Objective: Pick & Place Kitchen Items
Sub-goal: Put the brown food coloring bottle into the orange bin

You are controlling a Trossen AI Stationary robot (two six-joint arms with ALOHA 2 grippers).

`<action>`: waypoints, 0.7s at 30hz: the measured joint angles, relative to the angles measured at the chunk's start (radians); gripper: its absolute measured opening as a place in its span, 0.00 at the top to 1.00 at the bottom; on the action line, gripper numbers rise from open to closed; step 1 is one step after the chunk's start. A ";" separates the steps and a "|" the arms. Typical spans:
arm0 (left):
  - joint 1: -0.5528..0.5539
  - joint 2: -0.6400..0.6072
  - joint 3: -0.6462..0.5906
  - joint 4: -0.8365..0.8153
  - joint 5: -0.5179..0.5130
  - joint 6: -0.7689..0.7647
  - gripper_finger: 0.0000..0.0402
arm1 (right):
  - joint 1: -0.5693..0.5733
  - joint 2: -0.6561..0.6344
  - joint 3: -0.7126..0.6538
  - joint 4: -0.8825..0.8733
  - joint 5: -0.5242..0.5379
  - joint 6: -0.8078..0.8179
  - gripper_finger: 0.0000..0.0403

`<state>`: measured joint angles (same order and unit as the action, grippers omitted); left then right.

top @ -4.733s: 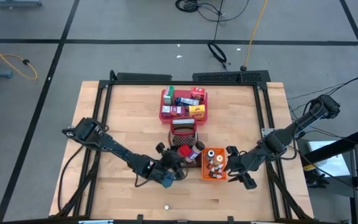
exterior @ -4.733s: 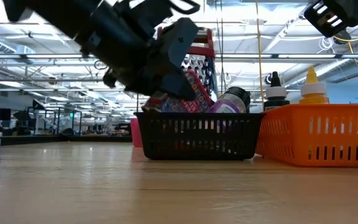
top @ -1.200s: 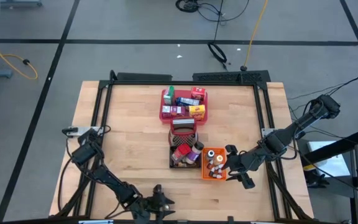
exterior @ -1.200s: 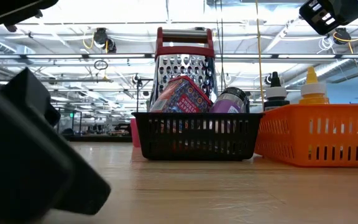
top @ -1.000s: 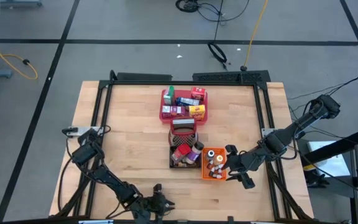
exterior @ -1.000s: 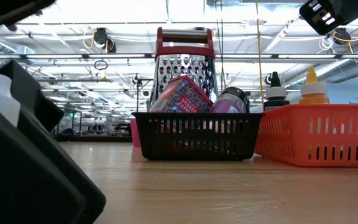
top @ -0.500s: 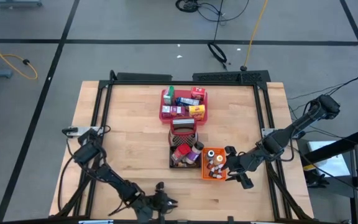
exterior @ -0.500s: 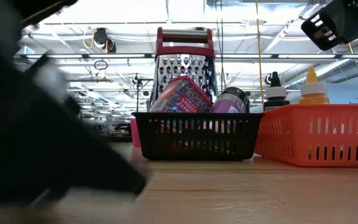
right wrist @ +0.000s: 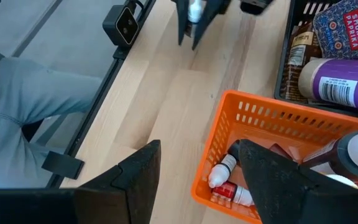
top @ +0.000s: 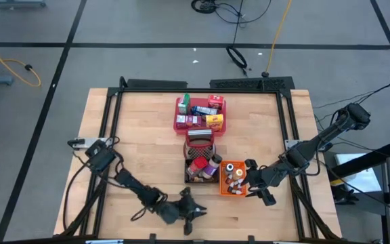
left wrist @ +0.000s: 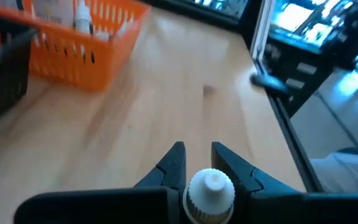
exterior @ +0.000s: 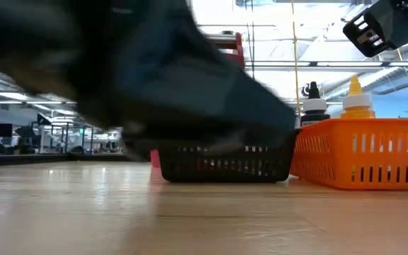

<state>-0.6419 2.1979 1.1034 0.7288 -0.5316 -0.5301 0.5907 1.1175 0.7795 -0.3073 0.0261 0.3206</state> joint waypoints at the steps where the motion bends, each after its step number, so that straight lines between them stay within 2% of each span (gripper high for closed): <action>1: 0.019 0.000 0.000 0.020 0.024 0.010 0.88 | 0.000 0.000 0.000 0.000 0.000 0.000 0.48; 6: 0.108 -0.002 0.001 0.139 0.161 0.028 0.89 | 0.000 0.000 0.000 0.000 0.000 0.000 0.48; 11: 0.173 -0.002 0.045 0.142 0.204 0.056 0.88 | 0.000 0.000 0.000 0.000 0.000 -0.017 0.48; 16: 0.224 -0.002 0.186 -0.021 0.229 0.188 0.88 | 0.000 0.000 0.000 0.001 0.000 -0.027 0.48; 21: 0.249 -0.003 0.332 -0.333 0.235 0.254 0.89 | 0.000 0.000 0.000 0.000 0.000 -0.027 0.48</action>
<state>-0.3925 2.1948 1.4354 0.3953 -0.2971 -0.2766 0.5910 1.1175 0.7795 -0.3069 0.0257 0.2939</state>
